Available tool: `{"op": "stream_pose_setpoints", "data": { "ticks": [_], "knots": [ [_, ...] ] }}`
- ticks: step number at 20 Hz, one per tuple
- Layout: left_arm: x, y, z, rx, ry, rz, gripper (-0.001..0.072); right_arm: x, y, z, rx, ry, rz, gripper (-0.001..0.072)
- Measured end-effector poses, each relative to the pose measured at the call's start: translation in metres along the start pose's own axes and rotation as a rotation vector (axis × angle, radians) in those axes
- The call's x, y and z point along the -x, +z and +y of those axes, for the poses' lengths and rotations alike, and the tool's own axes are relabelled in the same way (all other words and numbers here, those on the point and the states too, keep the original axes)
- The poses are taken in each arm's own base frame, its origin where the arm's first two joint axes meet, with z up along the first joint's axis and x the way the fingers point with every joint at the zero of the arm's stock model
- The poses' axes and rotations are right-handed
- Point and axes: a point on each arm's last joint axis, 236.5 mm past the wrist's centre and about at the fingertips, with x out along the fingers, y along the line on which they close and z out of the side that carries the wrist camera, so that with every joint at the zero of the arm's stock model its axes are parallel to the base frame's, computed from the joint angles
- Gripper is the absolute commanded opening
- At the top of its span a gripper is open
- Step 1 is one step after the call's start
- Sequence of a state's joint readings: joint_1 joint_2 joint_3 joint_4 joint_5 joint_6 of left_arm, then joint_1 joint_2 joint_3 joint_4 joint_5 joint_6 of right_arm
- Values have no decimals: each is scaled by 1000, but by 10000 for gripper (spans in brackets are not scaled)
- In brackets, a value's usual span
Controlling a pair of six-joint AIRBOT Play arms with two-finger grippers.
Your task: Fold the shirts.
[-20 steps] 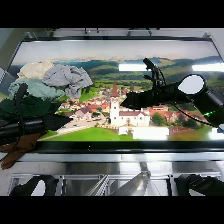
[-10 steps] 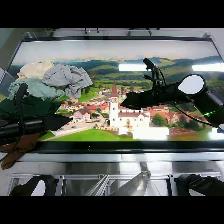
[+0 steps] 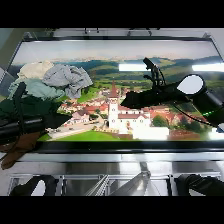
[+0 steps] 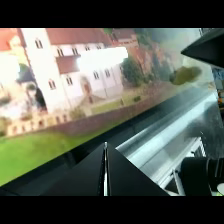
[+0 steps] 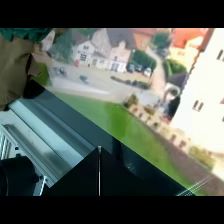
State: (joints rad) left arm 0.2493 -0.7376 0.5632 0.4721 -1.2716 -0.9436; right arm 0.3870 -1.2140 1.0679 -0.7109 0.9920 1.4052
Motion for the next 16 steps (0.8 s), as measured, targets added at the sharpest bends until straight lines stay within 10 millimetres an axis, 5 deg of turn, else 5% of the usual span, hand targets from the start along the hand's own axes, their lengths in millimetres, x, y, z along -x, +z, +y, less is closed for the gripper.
{"op": "stream_pose_setpoints", "data": {
  "ticks": [2,3,4,5,6,7,11,16],
  "knots": [
    [7,25,16,-20,79,-73,20,-2,7,-7,-5,-15,-22,17],
    [16,43,30,-24,146,-113,137,-2,13,-14,-11,-31,-43,17],
    [28,66,47,-28,220,-159,495,1,21,-25,-22,-51,-66,55],
    [42,92,64,-29,289,-201,707,5,28,-36,-34,-71,-90,296],
    [54,114,79,-23,342,-233,707,12,36,-50,-48,-98,-114,577],
    [66,138,96,-18,385,-256,707,20,44,-66,-61,-130,-139,612],
    [68,208,167,20,447,-247,706,58,69,-133,-140,-246,-230,612],
    [-5,242,252,74,410,-119,705,89,75,-196,-256,-324,-275,612]
  ]
}}
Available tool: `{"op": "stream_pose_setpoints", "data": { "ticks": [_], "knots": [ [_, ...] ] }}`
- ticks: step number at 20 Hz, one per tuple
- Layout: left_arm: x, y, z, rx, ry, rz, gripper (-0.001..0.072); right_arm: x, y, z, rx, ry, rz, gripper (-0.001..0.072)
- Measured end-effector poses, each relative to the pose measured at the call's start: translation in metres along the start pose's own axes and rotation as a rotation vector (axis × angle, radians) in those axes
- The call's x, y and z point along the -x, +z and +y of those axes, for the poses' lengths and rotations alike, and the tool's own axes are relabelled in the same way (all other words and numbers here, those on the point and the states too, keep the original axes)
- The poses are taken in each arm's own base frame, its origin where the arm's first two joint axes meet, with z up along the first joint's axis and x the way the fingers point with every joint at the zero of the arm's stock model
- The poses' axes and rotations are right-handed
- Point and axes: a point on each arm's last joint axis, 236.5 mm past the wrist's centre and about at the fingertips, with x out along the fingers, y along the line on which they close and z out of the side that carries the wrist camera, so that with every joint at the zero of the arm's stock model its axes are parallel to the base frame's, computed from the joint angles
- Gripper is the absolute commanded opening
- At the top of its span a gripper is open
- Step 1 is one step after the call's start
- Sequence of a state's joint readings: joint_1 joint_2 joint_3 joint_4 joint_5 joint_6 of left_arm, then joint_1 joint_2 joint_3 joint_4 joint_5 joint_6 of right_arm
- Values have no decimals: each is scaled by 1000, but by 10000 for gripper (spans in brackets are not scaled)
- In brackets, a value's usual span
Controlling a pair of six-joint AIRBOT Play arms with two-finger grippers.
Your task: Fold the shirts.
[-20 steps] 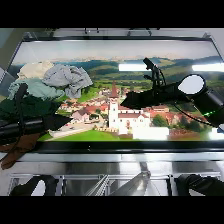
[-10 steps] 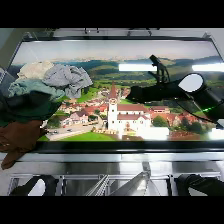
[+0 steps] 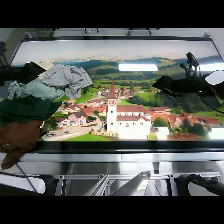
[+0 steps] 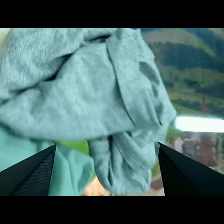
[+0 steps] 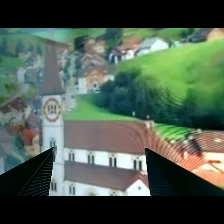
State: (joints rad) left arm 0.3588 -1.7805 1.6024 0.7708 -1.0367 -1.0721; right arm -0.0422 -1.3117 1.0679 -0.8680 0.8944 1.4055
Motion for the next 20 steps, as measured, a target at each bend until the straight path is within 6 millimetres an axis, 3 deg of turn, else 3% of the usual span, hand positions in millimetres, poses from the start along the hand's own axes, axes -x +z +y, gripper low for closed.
{"op": "stream_pose_setpoints", "data": {
  "ticks": [3,4,6,7,9,11,13,15,17,20],
  "knots": [
    [-59,-9,16,-24,25,90,703,-4,-2,-18,-33,-21,25,612],
    [-73,-13,20,-45,43,118,617,-5,-4,-21,-40,-23,34,612],
    [-93,-18,19,-87,63,167,94,-7,-7,-25,-48,-26,53,595],
    [-98,-18,12,-103,58,183,9,-7,-9,-27,-50,-28,60,492],
    [-99,-10,-17,-146,18,193,19,-8,-11,-28,-53,-28,70,10],
    [-86,1,-63,-164,-69,171,20,-7,-14,-28,-44,-25,87,17],
    [-59,14,-127,-199,-206,119,20,-1,-16,-29,-30,-21,98,17],
    [-23,14,-198,-237,-368,97,20,11,-13,-31,-21,-20,86,17],
    [16,1,-268,-279,-540,111,20,32,-6,-35,-20,-22,56,17],
    [78,-35,-369,-364,-799,158,20,79,10,-44,-19,-38,-35,17]
  ]
}}
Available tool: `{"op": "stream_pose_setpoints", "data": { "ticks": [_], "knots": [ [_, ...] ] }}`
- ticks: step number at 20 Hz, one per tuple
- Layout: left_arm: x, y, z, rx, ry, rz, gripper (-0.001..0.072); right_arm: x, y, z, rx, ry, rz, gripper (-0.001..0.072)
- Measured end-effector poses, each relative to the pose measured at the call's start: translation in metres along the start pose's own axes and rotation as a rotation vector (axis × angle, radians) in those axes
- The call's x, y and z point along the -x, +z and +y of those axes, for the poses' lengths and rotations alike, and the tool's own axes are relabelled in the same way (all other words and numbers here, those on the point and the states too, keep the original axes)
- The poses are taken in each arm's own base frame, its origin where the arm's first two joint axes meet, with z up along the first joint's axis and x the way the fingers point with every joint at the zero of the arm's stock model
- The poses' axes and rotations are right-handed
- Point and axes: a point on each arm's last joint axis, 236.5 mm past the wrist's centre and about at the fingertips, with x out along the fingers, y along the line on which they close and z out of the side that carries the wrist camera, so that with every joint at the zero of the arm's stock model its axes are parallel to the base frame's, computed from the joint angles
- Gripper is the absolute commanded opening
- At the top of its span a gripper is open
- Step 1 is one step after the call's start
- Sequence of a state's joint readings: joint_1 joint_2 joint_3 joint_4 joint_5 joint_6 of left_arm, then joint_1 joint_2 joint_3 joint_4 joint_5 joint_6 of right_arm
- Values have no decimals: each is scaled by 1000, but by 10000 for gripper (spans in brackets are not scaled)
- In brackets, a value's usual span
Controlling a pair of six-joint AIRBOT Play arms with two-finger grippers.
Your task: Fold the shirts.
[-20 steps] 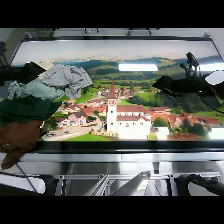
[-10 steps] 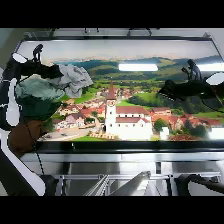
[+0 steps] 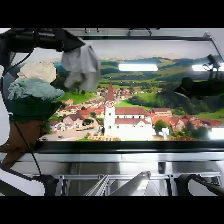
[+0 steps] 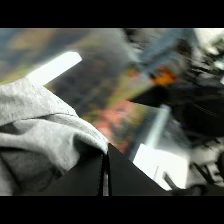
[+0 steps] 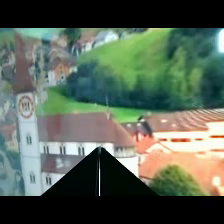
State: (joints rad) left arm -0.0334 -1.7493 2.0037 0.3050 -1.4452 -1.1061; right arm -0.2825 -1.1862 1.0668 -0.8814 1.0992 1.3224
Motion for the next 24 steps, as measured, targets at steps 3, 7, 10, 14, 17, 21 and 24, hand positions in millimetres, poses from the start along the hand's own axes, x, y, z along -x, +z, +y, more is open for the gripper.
{"op": "stream_pose_setpoints", "data": {
  "ticks": [3,7,10,14,17,21,24],
  "knots": [
    [-25,-9,-74,-73,-126,41,19,50,14,-9,-10,-28,-108,18],
    [-57,-39,-89,-72,-101,157,19,88,15,-19,-19,-66,-174,18],
    [-76,-70,-60,-14,-9,279,385,90,5,-28,-31,-85,-149,556],
    [-83,-122,0,107,134,479,715,64,-22,-42,-79,-78,-50,708],
    [-69,-158,53,205,278,618,715,25,-66,-47,-122,-49,94,708],
    [-45,-188,115,325,424,713,715,-35,-138,-17,-90,79,276,708],
    [-44,-210,146,393,456,760,715,-72,-180,15,-26,165,375,707]
  ]
}}
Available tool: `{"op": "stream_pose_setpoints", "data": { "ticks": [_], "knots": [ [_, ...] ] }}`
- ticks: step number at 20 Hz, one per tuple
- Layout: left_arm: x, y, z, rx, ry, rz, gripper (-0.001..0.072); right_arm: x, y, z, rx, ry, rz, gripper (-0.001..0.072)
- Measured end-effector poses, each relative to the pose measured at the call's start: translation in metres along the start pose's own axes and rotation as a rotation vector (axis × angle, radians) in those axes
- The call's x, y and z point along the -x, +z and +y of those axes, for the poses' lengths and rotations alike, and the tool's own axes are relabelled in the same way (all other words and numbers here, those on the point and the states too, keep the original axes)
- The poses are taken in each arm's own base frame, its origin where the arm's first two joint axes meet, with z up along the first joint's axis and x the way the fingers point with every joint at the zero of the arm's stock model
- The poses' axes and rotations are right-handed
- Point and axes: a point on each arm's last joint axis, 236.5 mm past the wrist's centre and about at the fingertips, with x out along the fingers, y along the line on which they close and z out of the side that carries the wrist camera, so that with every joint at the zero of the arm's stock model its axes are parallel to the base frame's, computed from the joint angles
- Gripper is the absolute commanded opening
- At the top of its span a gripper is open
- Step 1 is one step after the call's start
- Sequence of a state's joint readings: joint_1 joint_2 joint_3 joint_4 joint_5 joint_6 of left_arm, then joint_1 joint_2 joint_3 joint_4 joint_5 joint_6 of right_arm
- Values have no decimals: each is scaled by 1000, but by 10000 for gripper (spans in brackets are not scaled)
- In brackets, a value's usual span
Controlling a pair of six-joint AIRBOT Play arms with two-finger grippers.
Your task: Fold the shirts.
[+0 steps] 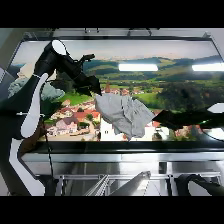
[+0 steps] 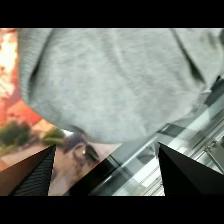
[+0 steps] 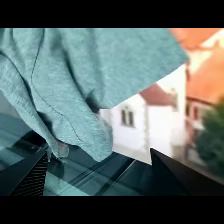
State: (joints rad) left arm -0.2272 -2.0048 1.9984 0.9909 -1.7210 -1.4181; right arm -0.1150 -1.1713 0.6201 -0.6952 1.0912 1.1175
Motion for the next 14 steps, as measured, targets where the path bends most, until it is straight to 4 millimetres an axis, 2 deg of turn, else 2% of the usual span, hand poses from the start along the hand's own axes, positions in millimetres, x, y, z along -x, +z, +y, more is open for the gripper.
{"op": "stream_pose_setpoints", "data": {
  "ticks": [2,3,4,5,6,8,11,12,14],
  "knots": [
    [-19,-1,11,24,1,43,715,-33,-13,13,33,33,51,698],
    [-29,-2,15,30,3,66,715,-47,-18,17,38,48,70,594],
    [-39,-2,18,36,0,83,713,-59,-20,19,37,57,79,323],
    [-47,-2,20,39,1,97,693,-70,-21,21,33,69,86,121],
    [-54,-2,22,43,1,108,581,-78,-20,22,31,79,88,32],
    [-64,-2,24,48,-2,126,2,-89,-13,26,41,99,80,16],
    [-63,-2,8,43,-86,136,-2,-86,4,43,90,148,58,15],
    [-58,-2,0,36,-126,132,-2,-79,12,53,116,174,46,15],
    [-31,0,-24,6,-223,96,-1,-47,38,75,185,220,-9,15]
  ]
}}
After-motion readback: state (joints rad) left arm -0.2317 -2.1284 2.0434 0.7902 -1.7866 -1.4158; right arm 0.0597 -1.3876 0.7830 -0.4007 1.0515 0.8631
